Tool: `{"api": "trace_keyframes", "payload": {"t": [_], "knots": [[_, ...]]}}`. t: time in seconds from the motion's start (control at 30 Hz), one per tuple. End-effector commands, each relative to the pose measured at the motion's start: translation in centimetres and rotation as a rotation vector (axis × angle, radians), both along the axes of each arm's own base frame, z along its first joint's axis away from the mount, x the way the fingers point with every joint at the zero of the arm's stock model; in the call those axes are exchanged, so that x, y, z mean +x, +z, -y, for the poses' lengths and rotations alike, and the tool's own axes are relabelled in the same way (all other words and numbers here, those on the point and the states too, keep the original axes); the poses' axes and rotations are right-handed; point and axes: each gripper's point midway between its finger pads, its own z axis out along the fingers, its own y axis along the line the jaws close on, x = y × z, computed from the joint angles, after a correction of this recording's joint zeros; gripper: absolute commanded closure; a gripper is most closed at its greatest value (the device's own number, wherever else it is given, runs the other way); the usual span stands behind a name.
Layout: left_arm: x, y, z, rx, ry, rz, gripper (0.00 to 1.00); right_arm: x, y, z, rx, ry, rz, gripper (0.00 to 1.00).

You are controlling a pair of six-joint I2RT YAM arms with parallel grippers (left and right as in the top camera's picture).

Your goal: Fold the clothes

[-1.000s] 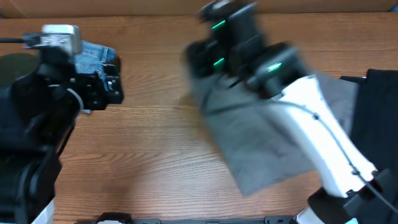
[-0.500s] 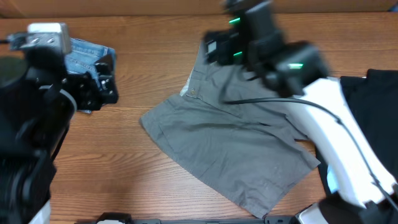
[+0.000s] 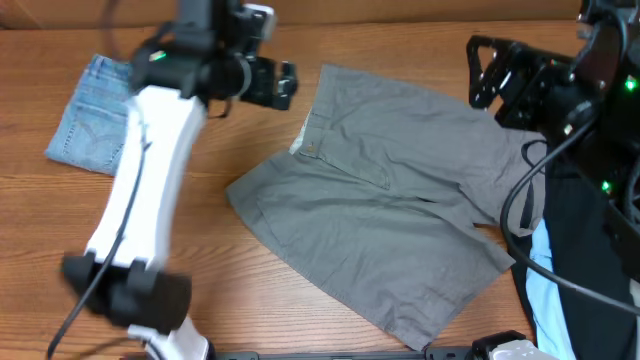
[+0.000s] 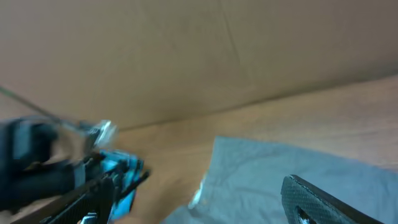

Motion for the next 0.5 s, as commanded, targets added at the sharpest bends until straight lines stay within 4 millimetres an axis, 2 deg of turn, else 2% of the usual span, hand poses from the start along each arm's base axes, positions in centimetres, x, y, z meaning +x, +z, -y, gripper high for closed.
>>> {"api": "trace_keyframes", "payload": {"t": [0.0,0.13,0.17,0.2,0.27,0.37,0.47], "knots": [[2.1,-4.0,2.4,-0.038,-0.064,-0.040,0.00,0.2,-1.4,-0.1,-0.005,0.005,-0.058,0.11],[5.3,-8.4,4.3,-0.089,-0.091,-0.041,0.00,0.3,-2.5,-0.1,-0.017,0.004,-0.104,0.11],[6.2,-9.5,4.5,-0.094,-0.093,-0.030,0.04,0.3,-2.7,-0.1,-0.018,0.005,-0.111,0.11],[7.6,-11.0,4.9,-0.098,-0.094,-0.011,0.15,0.3,-3.0,-0.1,-0.021,0.004,-0.123,0.11],[8.9,-13.1,5.2,-0.109,-0.080,-0.005,0.25,0.2,-3.3,-0.1,-0.025,0.004,-0.136,0.11],[9.8,-16.3,5.6,-0.116,-0.078,-0.022,0.29,0.0,-3.6,-0.1,-0.029,0.004,-0.152,0.11],[10.0,-18.2,6.4,-0.154,-0.107,-0.040,0.30,-0.2,-4.0,0.0,-0.034,0.004,-0.171,0.12]]}}
